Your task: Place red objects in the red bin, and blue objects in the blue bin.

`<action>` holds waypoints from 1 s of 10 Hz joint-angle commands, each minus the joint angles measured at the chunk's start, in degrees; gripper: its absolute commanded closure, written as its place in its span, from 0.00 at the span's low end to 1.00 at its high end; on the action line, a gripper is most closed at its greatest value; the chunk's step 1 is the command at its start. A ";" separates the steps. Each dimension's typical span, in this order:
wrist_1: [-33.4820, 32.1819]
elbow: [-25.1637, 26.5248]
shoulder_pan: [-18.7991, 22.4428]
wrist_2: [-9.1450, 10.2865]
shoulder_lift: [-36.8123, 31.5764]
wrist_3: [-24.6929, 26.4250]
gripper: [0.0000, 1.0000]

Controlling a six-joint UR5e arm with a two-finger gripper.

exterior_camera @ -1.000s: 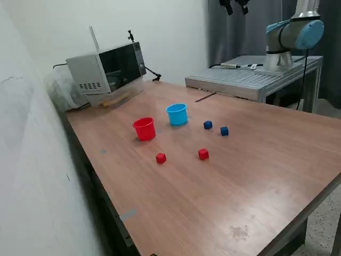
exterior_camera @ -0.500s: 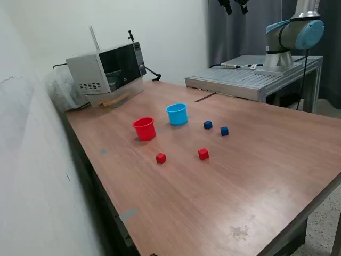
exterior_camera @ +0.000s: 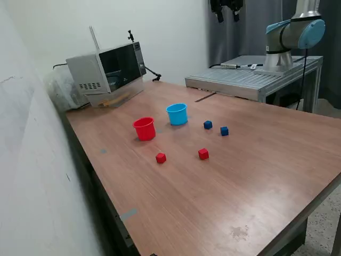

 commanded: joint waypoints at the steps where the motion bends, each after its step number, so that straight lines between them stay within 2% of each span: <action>1: -11.49 0.04 1.40 1.95 6.42 -0.52 0.00; 2: -16.32 -0.05 1.40 1.95 8.97 -0.70 0.00; 3: -19.85 -0.14 1.40 2.04 11.43 -2.96 0.00; 5: -29.68 2.22 1.40 5.18 16.88 -6.14 0.00; 7: -38.83 5.65 1.40 6.08 21.19 -6.50 0.00; 8: -41.30 6.62 1.40 6.69 22.95 -6.50 0.00; 9: -43.59 6.89 1.40 8.44 24.97 -6.50 0.00; 10: -44.48 6.72 1.48 8.89 27.43 -6.50 0.00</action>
